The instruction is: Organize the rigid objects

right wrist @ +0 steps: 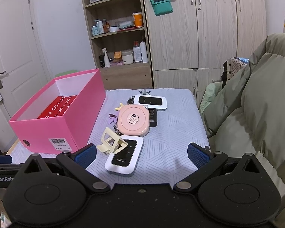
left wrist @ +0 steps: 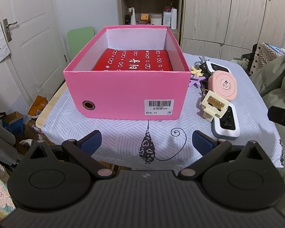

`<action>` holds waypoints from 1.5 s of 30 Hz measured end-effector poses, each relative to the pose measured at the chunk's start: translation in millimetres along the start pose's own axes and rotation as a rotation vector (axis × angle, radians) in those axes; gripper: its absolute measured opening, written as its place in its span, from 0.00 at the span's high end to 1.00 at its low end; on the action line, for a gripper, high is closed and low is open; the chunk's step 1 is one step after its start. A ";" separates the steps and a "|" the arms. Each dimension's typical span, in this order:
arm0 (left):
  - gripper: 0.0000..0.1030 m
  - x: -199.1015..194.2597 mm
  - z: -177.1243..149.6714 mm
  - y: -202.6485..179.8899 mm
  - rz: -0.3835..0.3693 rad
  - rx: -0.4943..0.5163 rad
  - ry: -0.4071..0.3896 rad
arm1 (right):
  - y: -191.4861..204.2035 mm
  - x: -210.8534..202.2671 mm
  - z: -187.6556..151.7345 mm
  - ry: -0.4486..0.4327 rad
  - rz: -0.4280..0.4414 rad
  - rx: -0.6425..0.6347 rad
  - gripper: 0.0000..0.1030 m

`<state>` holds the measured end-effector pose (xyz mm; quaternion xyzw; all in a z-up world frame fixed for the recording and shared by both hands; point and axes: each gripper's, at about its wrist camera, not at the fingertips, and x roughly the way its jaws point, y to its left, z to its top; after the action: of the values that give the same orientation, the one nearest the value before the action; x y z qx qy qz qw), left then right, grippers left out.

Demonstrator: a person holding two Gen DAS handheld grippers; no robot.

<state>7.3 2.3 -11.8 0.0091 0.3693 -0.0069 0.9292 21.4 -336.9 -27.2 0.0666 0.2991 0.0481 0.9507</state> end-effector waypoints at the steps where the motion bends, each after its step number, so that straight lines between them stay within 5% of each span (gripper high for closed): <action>1: 0.00 0.1 -0.1 0.2 0.001 0.000 0.001 | 0.1 0.5 -0.1 0.002 0.001 0.000 0.00; 23: 0.00 -0.6 3.8 6.4 -0.042 0.043 0.008 | 8.4 7.7 -1.3 0.026 0.002 -0.021 0.00; 31: 0.01 -15.4 28.2 19.2 -0.083 0.240 0.036 | 4.4 -13.7 -3.6 -0.214 0.096 -0.073 0.00; 41: 0.03 -20.2 79.6 59.8 -0.236 0.319 0.155 | 10.2 -10.3 17.8 -0.122 0.154 -0.184 0.00; 45: 0.03 -19.0 101.4 74.2 -0.224 0.333 0.142 | 20.1 2.8 19.8 -0.062 0.208 -0.248 0.00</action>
<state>64.5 74.5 75.8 0.1217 0.4265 -0.1702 0.8799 34.0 -318.7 -9.5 -0.0192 0.2531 0.1808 0.9502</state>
